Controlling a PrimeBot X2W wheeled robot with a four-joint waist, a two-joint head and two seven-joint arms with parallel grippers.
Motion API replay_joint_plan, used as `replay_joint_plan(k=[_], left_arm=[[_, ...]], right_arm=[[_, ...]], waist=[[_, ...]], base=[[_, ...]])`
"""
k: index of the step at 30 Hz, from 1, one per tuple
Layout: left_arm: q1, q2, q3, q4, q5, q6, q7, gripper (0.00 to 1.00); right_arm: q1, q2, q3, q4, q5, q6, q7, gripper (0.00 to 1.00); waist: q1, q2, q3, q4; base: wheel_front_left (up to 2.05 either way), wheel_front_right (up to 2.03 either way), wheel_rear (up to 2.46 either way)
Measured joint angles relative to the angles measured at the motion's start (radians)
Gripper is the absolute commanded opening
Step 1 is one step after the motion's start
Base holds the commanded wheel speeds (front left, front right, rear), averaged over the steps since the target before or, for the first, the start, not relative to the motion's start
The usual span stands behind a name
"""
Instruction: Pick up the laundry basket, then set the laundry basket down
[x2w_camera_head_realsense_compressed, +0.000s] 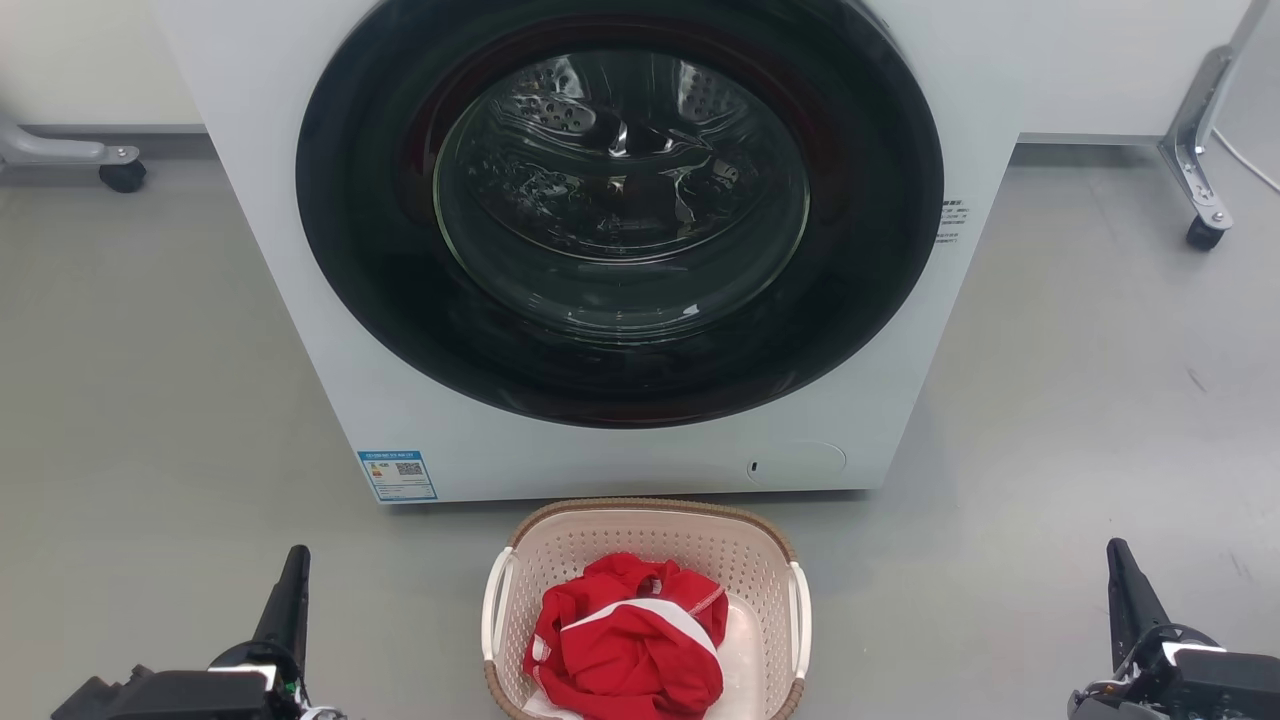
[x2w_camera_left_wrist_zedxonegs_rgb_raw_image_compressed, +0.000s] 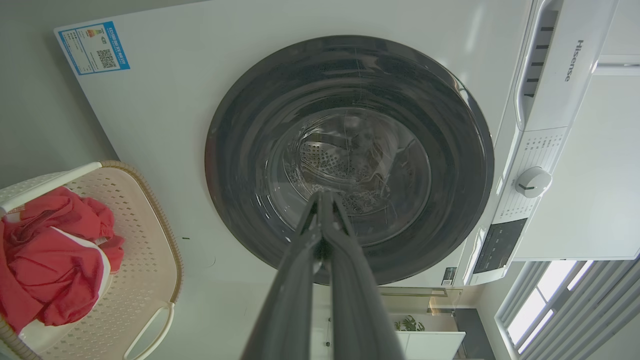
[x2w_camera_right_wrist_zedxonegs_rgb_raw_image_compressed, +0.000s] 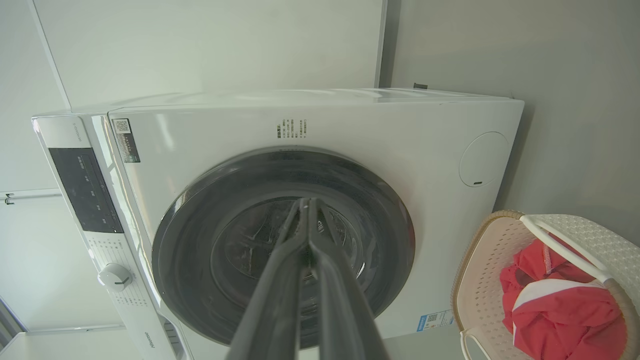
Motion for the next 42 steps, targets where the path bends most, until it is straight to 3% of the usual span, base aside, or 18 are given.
replay_joint_plan(k=[42], left_arm=[[0.0, 0.0, 0.0, 0.0, 0.0, 0.0, 0.0, 0.0]], right_arm=[[0.0, 0.0, 0.0, 0.0, 0.0, 0.0, 0.0, 0.0]], waist=[[0.0001, 0.0, 0.0, 0.0]], base=[[0.0, 0.0, 0.0]])
